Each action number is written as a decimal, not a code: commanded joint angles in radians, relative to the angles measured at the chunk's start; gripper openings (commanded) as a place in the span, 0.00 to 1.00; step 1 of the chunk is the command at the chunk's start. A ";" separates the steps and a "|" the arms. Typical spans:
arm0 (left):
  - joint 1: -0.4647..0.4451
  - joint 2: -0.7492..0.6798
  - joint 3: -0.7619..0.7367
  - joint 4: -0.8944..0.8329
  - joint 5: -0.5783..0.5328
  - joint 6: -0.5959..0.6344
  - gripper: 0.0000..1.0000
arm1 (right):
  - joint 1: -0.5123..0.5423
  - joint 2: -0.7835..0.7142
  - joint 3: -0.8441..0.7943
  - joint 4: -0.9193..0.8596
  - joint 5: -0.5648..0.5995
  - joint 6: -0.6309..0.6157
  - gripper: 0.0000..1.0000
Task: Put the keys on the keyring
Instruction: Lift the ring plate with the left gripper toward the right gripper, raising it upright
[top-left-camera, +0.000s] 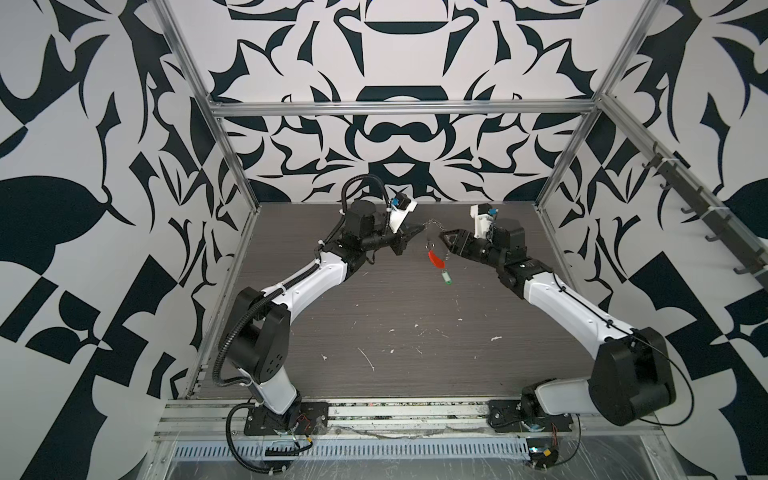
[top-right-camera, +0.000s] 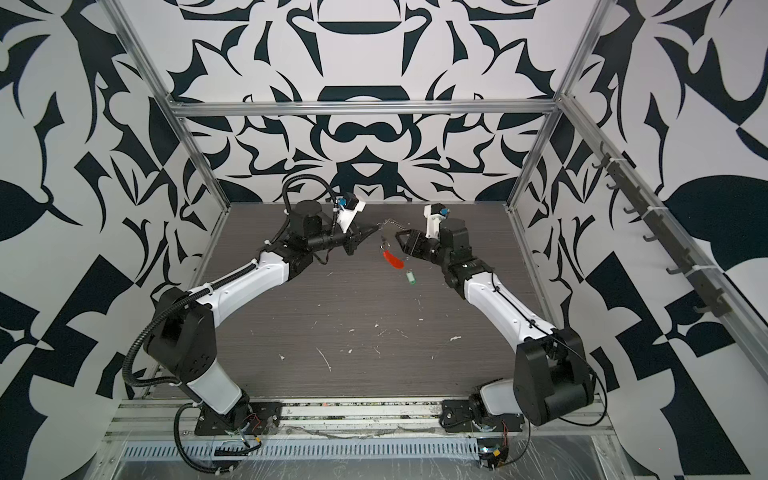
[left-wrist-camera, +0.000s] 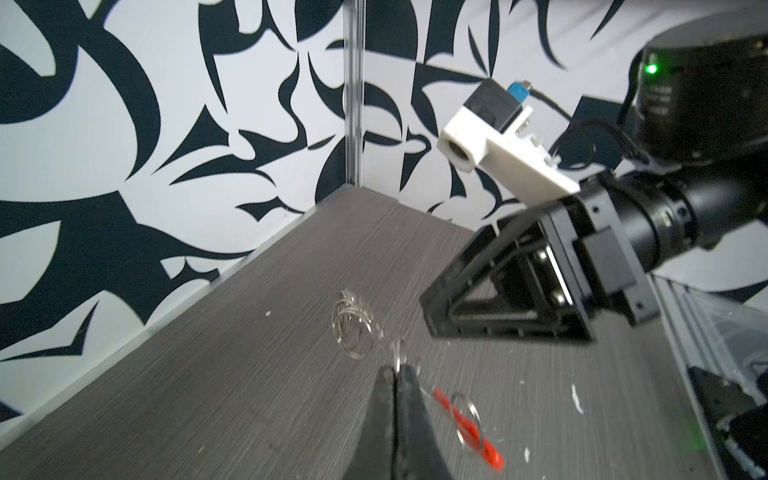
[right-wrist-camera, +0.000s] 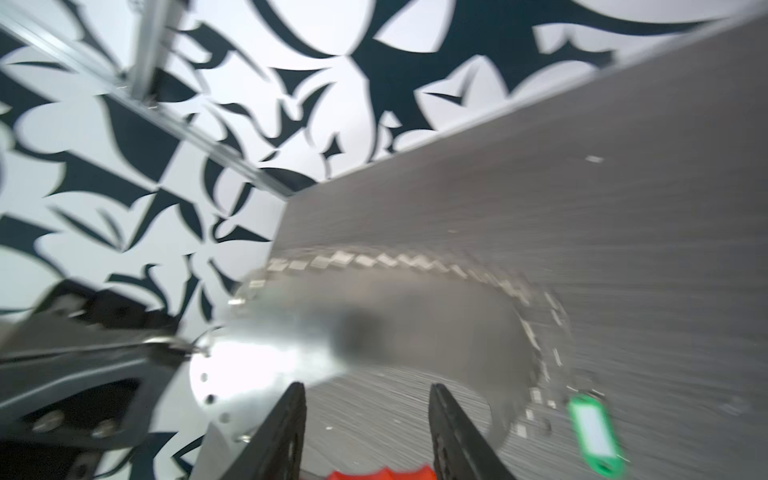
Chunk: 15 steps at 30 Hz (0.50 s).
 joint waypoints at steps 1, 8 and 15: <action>0.001 -0.008 -0.049 0.377 0.058 -0.294 0.00 | 0.069 -0.017 0.034 0.034 -0.043 0.036 0.51; 0.008 0.099 -0.079 0.860 0.071 -0.649 0.00 | 0.143 -0.004 0.073 0.042 -0.016 0.037 0.50; 0.078 0.121 -0.085 0.933 0.118 -0.764 0.00 | 0.094 -0.049 0.161 -0.155 0.059 -0.102 0.50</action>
